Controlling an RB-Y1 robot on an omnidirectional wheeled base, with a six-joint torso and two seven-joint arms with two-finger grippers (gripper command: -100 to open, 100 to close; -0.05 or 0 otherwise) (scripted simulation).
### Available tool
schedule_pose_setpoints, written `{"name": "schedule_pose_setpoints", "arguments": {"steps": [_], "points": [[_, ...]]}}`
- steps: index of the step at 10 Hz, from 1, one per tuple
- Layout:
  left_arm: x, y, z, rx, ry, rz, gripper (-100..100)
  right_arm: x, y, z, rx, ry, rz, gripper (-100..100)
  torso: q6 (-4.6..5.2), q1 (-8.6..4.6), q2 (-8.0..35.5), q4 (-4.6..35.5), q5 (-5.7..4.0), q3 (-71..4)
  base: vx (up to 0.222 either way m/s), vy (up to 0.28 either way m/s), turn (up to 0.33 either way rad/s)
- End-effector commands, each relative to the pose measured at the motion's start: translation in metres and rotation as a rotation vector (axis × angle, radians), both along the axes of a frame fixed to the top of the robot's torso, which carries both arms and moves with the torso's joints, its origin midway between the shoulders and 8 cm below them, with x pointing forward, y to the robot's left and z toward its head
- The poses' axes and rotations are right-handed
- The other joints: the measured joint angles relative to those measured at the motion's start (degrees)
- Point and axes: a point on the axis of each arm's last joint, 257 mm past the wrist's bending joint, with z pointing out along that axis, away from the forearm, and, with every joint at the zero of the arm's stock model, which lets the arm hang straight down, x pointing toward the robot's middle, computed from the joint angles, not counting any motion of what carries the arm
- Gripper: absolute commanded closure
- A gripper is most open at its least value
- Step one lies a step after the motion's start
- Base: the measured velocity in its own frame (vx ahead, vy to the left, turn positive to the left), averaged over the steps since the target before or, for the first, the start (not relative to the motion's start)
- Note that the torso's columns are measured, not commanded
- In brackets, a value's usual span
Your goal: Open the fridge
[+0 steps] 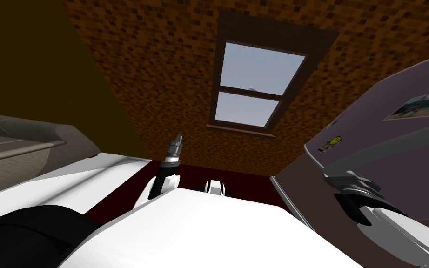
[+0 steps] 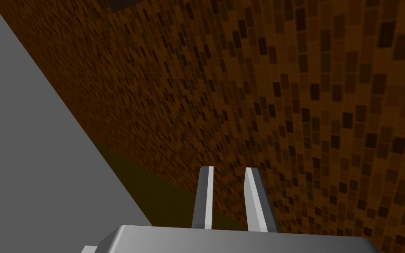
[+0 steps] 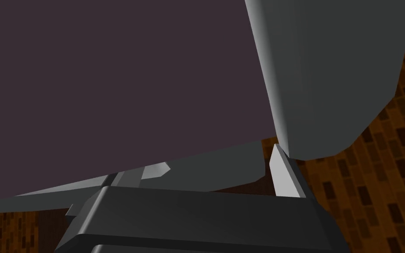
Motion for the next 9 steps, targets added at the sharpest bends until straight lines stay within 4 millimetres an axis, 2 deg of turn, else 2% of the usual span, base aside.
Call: {"name": "schedule_pose_setpoints", "arguments": {"steps": [1, 3, 4, 5, 6, 9], "points": [[0.0, 0.0, 0.0, 0.0, 0.0, 0.0, 0, -0.017, -0.022, -0.009, 0.005, 0.027, -0.052, 100, -0.17, -0.33, -0.08, -0.03, -0.14, -0.08, -0.014, 0.009, 0.067], [0.0, 0.0, 0.0, 0.0, 0.0, 0.0, 0, -0.017, -0.022, -0.009, 0.005, 0.027, -0.052, 100, 0.07, -0.83, 0.1, 0.01, -0.32, 0.08, 0.003, -0.024, -0.024], [0.0, 0.0, 0.0, 0.0, 0.0, 0.0, 0, -0.009, -0.029, -0.009, 0.018, 0.019, -0.084, 100, -0.07, -0.93, 0.08, 0.03, -0.42, 0.11, -0.117, 0.093, 0.145], [0.0, 0.0, 0.0, 0.0, 0.0, 0.0, 0, -0.007, -0.04, 0.004, -0.007, 0.011, -0.108, 100, -0.18, -0.63, 0.36, 0.06, -0.52, 0.26, -0.145, 0.102, 0.233], [0.0, 0.0, 0.0, 0.0, 0.0, 0.0, 0, -0.009, -0.046, 0.007, -0.012, 0.004, -0.129, 100, -0.09, -0.46, 0.53, 0.17, -0.25, 0.37, -0.087, 0.025, 0.211], [0.0, 0.0, 0.0, 0.0, 0.0, 0.0, 0, -0.039, -0.069, -0.013, 0.0, 0.05, -0.201, 100, 0.04, -1.26, 0.15, 0.19, -0.11, 0.07, -0.009, 0.021, 0.169]]}}
